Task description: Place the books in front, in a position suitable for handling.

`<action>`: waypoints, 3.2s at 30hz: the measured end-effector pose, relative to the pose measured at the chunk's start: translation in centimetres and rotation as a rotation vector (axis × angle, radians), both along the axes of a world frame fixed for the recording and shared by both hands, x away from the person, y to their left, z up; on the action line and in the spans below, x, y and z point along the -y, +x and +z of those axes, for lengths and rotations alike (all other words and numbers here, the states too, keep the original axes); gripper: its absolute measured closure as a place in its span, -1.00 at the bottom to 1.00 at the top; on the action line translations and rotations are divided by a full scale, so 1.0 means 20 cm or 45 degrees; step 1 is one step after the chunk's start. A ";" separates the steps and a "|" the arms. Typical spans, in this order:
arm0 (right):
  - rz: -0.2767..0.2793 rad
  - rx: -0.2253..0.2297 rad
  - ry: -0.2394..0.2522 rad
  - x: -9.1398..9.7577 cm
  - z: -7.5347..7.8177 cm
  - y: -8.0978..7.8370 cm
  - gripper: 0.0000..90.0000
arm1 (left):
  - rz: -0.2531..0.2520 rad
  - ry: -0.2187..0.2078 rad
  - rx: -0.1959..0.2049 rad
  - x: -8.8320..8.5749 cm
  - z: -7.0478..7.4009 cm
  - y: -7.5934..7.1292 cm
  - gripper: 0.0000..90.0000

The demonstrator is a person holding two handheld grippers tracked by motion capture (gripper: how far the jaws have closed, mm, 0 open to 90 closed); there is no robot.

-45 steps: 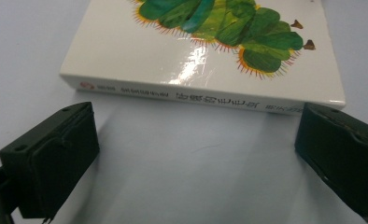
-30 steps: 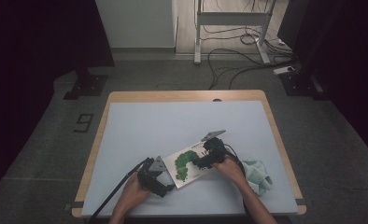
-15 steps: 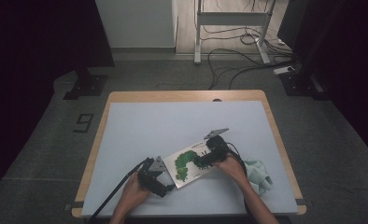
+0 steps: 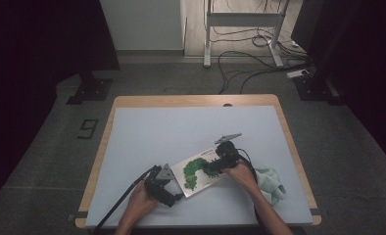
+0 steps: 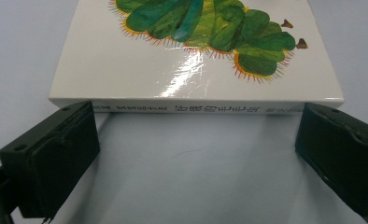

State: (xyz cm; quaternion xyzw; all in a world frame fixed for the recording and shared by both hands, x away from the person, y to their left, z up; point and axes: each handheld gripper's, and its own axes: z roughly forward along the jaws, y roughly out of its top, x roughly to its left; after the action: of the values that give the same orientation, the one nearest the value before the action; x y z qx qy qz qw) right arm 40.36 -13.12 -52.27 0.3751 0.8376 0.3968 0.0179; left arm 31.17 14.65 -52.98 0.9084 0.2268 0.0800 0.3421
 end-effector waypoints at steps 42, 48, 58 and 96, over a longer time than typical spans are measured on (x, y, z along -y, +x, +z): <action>-0.004 -0.026 0.073 0.09 0.11 -0.11 -0.84 | 0.001 0.001 0.003 0.00 0.00 0.00 -1.00; 0.002 -0.030 0.070 0.10 0.11 -0.12 -0.83 | 0.000 0.002 0.003 0.00 0.00 0.00 -1.00; 0.036 -0.031 0.054 0.13 0.13 -0.13 -0.79 | -0.003 0.004 0.003 0.00 0.00 0.00 -1.00; 0.085 -0.074 0.144 0.21 0.18 -0.18 -0.77 | 0.001 0.002 0.003 0.00 0.00 0.00 -1.00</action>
State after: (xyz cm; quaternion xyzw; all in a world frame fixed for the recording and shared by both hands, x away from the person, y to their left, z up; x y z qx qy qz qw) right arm 36.66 -17.23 -48.59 0.3586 0.8261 0.4327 -0.0408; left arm 31.13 14.67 -52.98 0.9084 0.2266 0.0813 0.3418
